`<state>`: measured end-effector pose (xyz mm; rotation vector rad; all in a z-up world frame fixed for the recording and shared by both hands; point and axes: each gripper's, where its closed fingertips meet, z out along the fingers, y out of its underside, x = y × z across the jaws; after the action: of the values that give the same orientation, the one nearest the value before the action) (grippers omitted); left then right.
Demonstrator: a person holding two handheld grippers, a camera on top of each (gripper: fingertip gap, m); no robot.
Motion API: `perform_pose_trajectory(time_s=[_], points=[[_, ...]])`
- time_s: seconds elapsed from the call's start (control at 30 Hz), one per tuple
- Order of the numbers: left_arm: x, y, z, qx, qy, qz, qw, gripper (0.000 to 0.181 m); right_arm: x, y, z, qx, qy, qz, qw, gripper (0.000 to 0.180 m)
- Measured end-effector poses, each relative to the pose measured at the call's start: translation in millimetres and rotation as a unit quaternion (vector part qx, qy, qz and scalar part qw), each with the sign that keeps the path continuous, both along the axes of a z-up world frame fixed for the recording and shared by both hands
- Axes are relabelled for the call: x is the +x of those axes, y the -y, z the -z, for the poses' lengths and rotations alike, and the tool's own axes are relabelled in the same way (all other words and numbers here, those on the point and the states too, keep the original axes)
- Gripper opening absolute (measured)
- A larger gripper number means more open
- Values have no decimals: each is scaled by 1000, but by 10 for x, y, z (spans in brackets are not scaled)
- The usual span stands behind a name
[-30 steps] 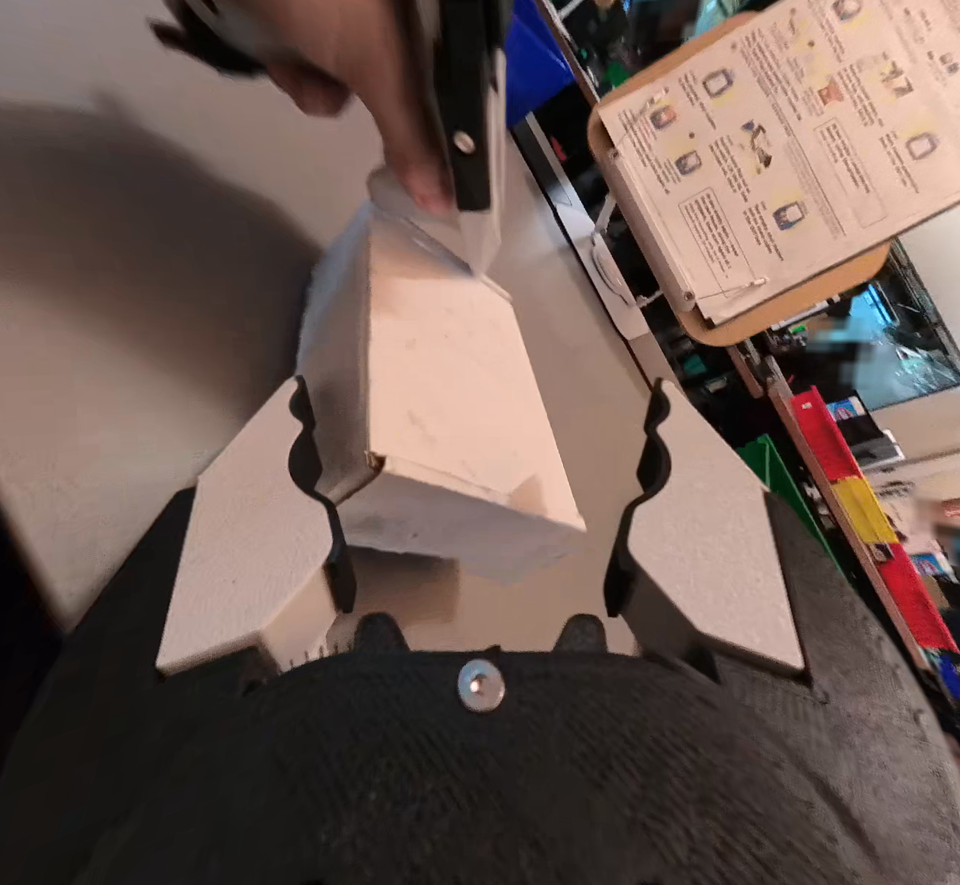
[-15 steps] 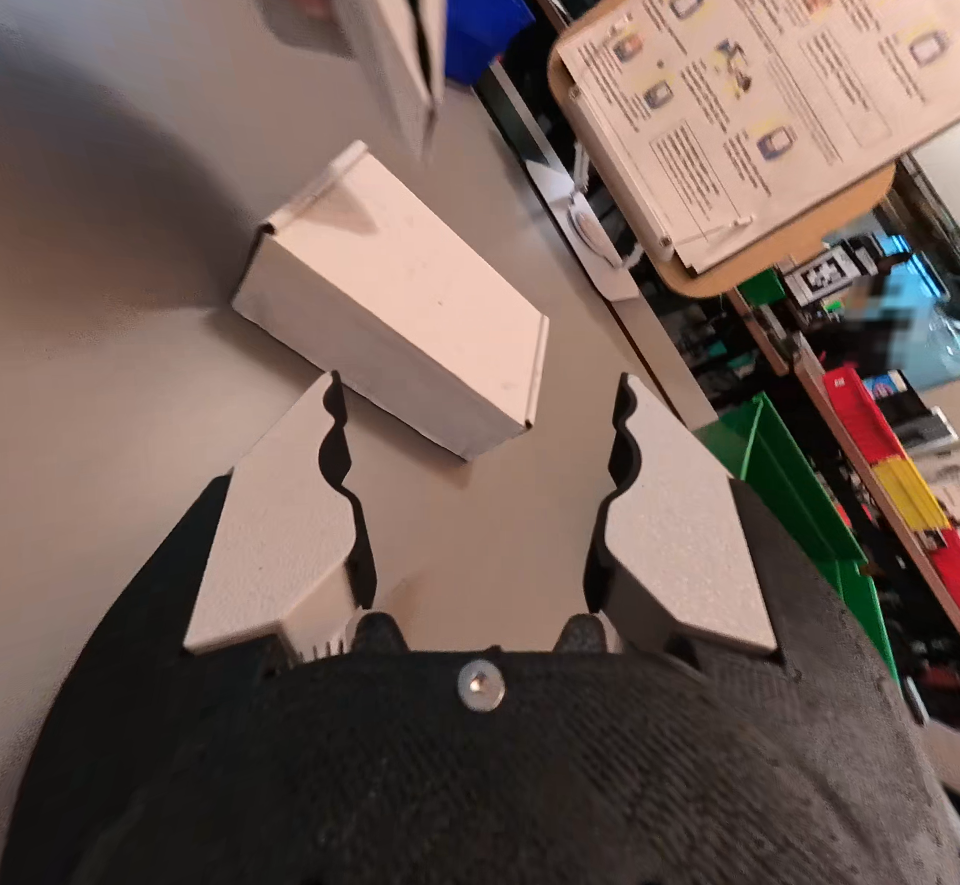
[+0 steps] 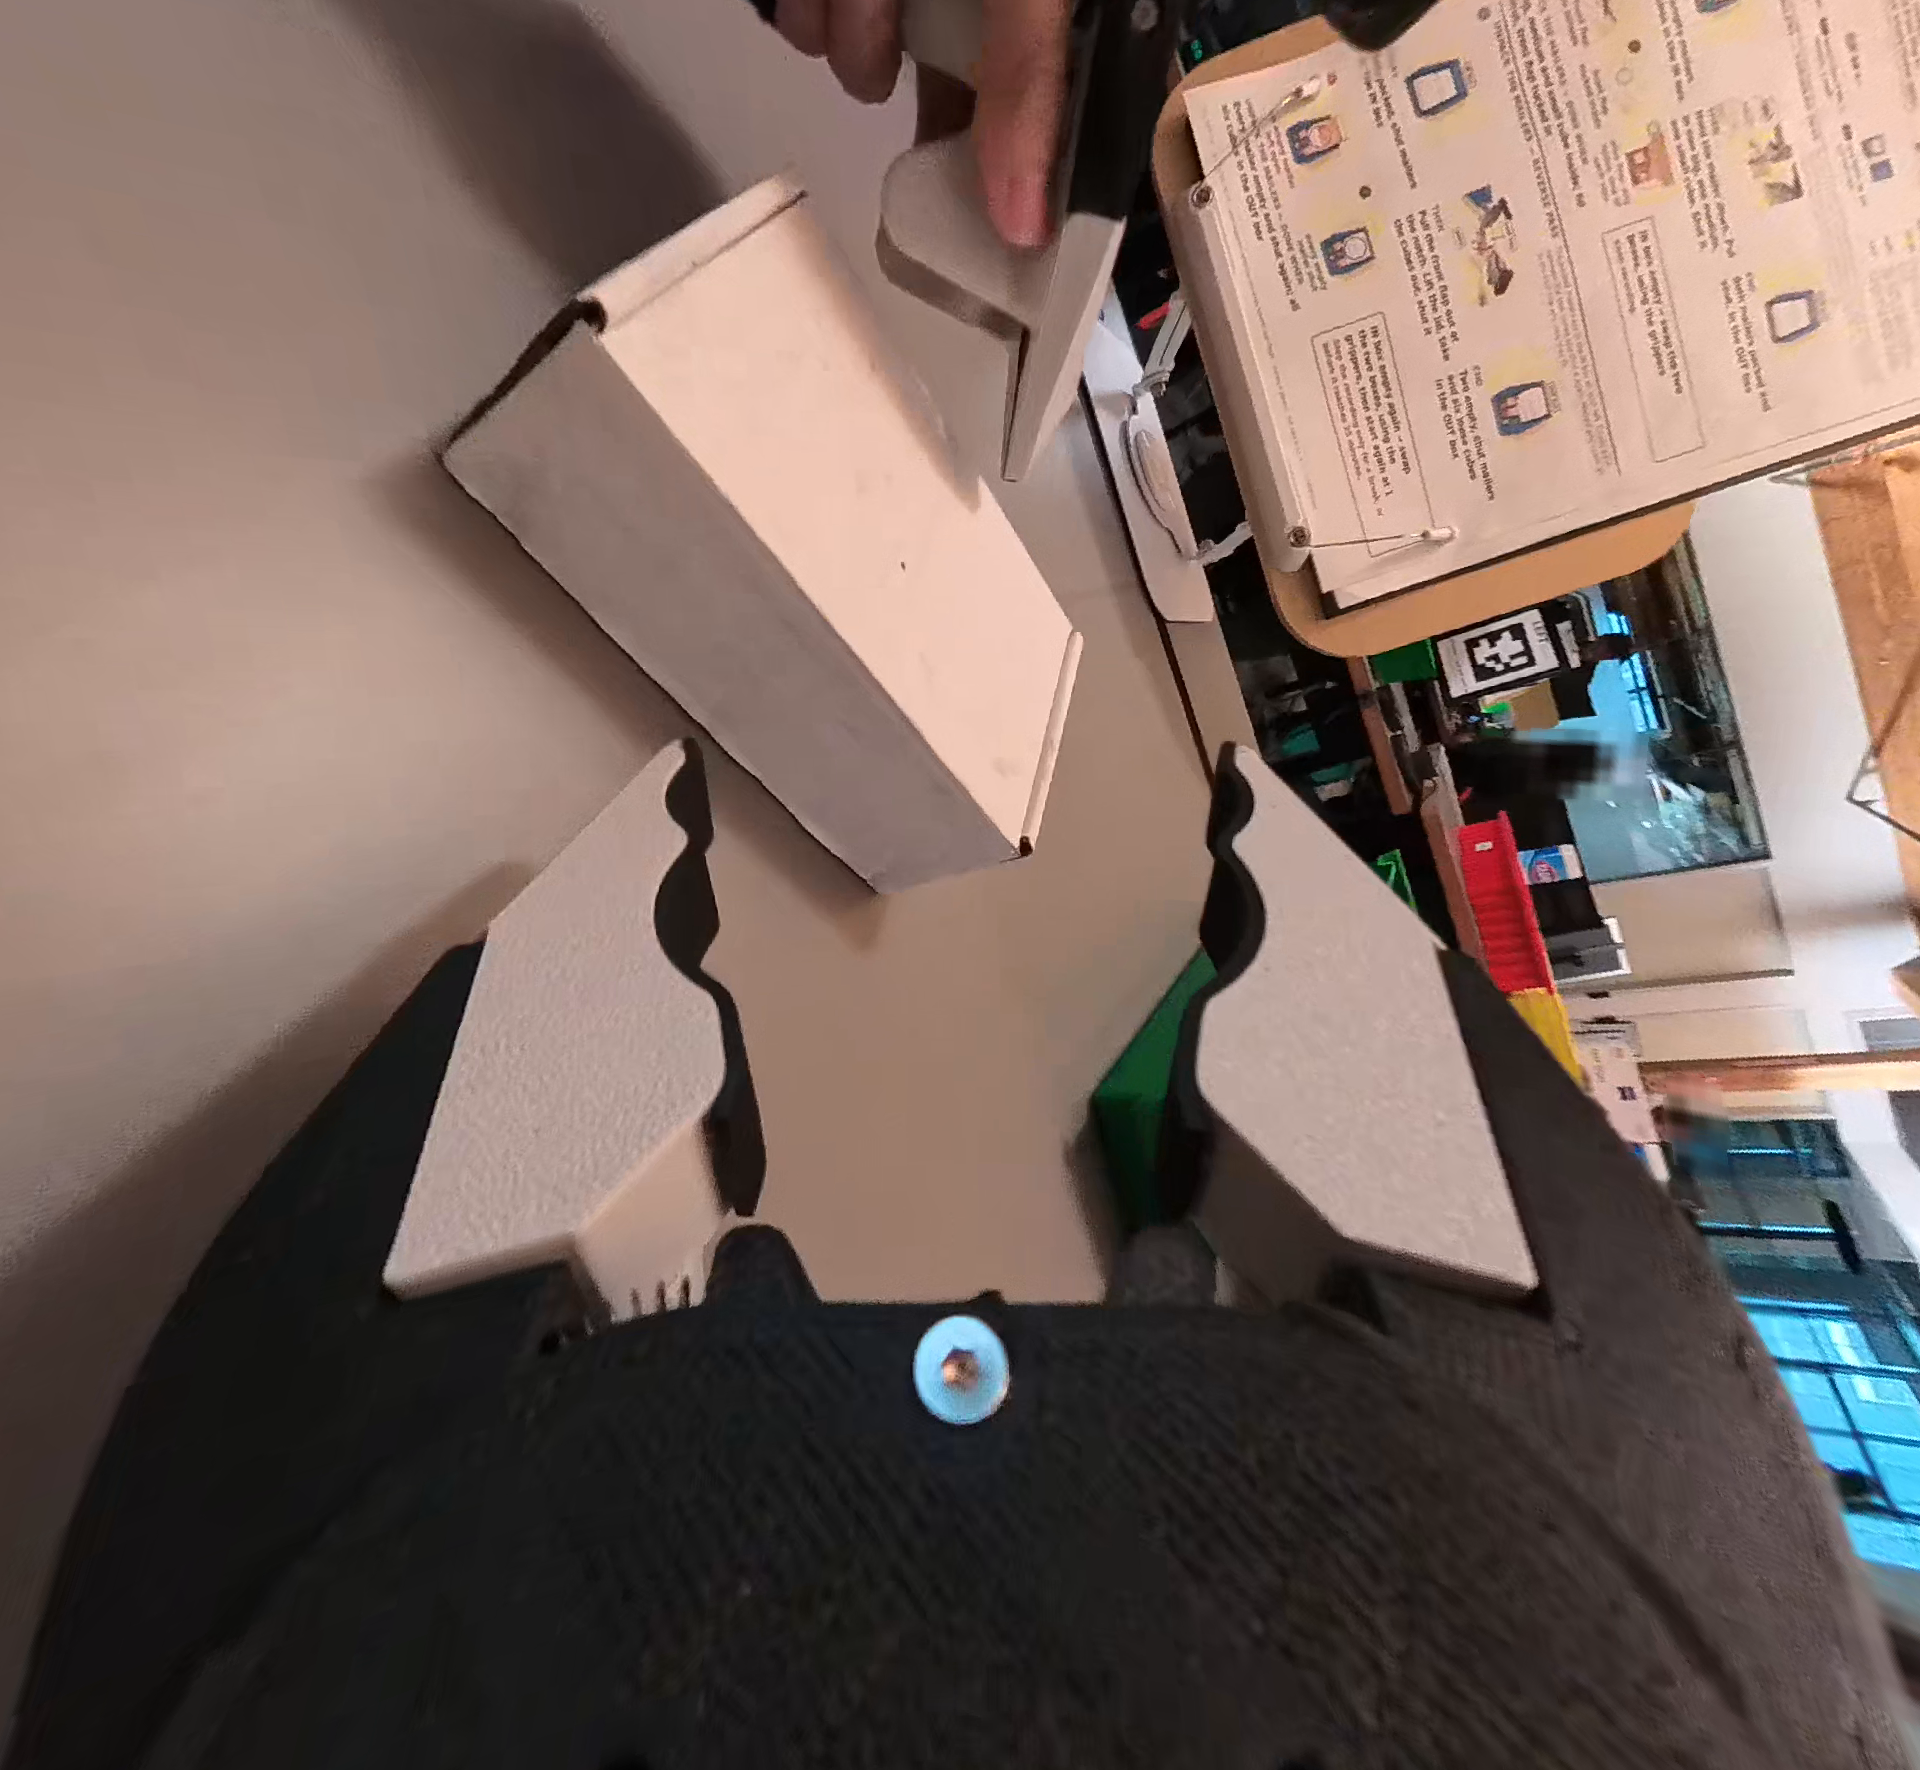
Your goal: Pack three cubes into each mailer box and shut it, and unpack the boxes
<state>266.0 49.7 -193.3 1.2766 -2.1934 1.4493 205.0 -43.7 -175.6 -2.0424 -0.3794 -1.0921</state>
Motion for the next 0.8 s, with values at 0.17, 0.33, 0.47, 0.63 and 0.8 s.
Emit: perform_pose_trajectory(time_s=[0.17, 0.33, 0.47, 0.63, 0.8], points=[[35, -39, 90, 5, -9, 7, 1000, 0, 98, 16, 92, -34, 43, 7, 998, 96], [93, -75, 98, 20, 7, 10, 1000, 0, 159, -72, 170, -87, 102, -7, 991, 104], [151, -147, 112, 56, 29, 9, 998, 0, 300, -262, 195, -122, 141, -30, 982, 113], [175, -168, 123, 83, 36, 30, 995, 0, 653, -484, 247, -200, 139, -58, 968, 122], [283, -323, 194, 90, 35, 1, 995, 0, 734, -690, 206, -205, 157, -93, 962, 64]])
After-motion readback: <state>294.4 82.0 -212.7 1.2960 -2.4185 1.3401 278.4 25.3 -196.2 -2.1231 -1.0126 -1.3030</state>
